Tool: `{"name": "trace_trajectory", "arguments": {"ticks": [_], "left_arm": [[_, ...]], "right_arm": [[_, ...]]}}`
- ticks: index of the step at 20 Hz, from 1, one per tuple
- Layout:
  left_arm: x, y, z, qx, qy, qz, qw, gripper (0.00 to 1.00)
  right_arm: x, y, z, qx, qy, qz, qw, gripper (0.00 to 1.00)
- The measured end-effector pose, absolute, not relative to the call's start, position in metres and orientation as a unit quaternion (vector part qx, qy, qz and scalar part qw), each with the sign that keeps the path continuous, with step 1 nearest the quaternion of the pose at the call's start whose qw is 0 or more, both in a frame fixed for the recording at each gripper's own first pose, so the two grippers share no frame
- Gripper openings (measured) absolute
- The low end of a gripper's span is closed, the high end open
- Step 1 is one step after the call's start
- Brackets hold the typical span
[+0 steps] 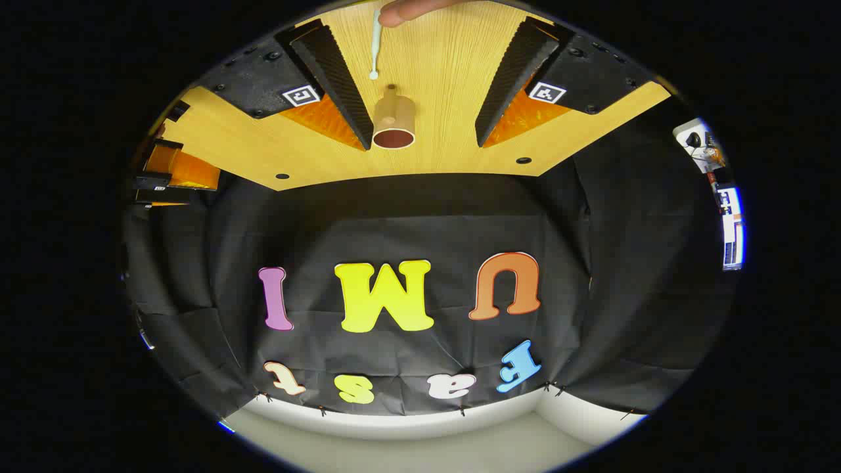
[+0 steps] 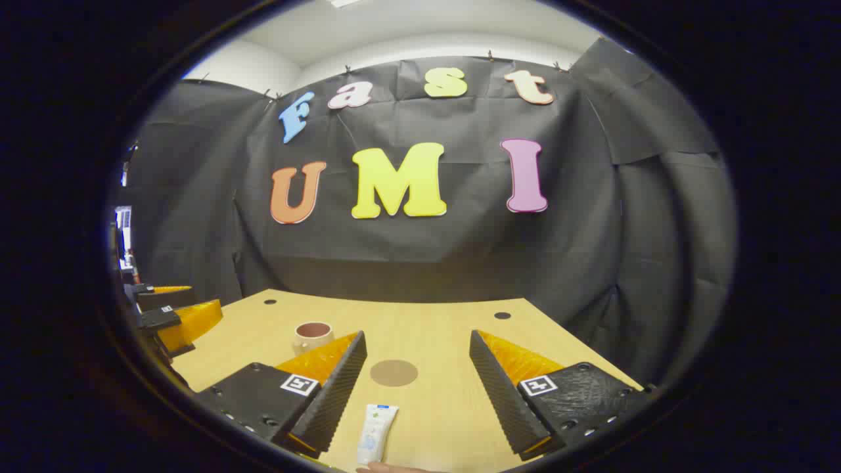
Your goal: Put the toothbrush and toothpaste on the desktop into the cup, then pick up the cup and place it on the coaster on the desktop.
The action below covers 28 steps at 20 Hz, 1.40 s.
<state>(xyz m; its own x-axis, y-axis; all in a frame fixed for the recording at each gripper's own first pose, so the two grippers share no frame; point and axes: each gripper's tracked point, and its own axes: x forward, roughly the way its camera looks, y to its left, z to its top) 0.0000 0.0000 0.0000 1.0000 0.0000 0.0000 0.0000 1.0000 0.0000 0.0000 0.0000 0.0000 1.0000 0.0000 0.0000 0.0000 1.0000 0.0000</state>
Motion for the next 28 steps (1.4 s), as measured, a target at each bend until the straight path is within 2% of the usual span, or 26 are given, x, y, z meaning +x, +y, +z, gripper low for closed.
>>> {"name": "trace_trajectory", "arguments": {"ticks": [1, 5, 6, 18, 23, 24, 28], "left_arm": [[0.0, 0.002, 0.0, -0.003, -0.003, 0.004, 1.0, 0.99], [0.002, 0.001, 0.001, -0.011, -0.013, 0.0, 1.0, 0.99], [0.002, 0.0, 0.0, -0.011, -0.012, -0.001, 1.0, 0.99], [0.008, -0.012, -0.017, -0.019, 0.012, -0.017, 1.0, 0.99], [0.015, -0.022, -0.054, -0.05, 0.061, -0.03, 0.996, 0.99], [0.016, -0.027, -0.066, -0.063, 0.079, -0.037, 0.994, 0.99], [0.018, -0.039, -0.113, -0.089, 0.156, -0.052, 0.982, 0.99]], "right_arm": [[0.002, -0.001, -0.002, -0.009, 0.002, -0.002, 1.0, 0.95], [0.008, -0.003, -0.011, -0.011, 0.012, 0.0, 1.0, 0.98], [0.01, -0.006, -0.011, -0.011, 0.013, -0.002, 1.0, 0.95], [0.01, 0.003, -0.011, -0.055, -0.005, -0.001, 0.998, 0.95], [0.012, 0.013, -0.035, -0.064, 0.013, 0.004, 0.998, 0.98], [0.013, 0.013, -0.042, -0.068, 0.018, -0.001, 0.997, 0.95], [0.012, 0.021, -0.066, -0.069, 0.038, 0.011, 0.997, 0.95]]}}
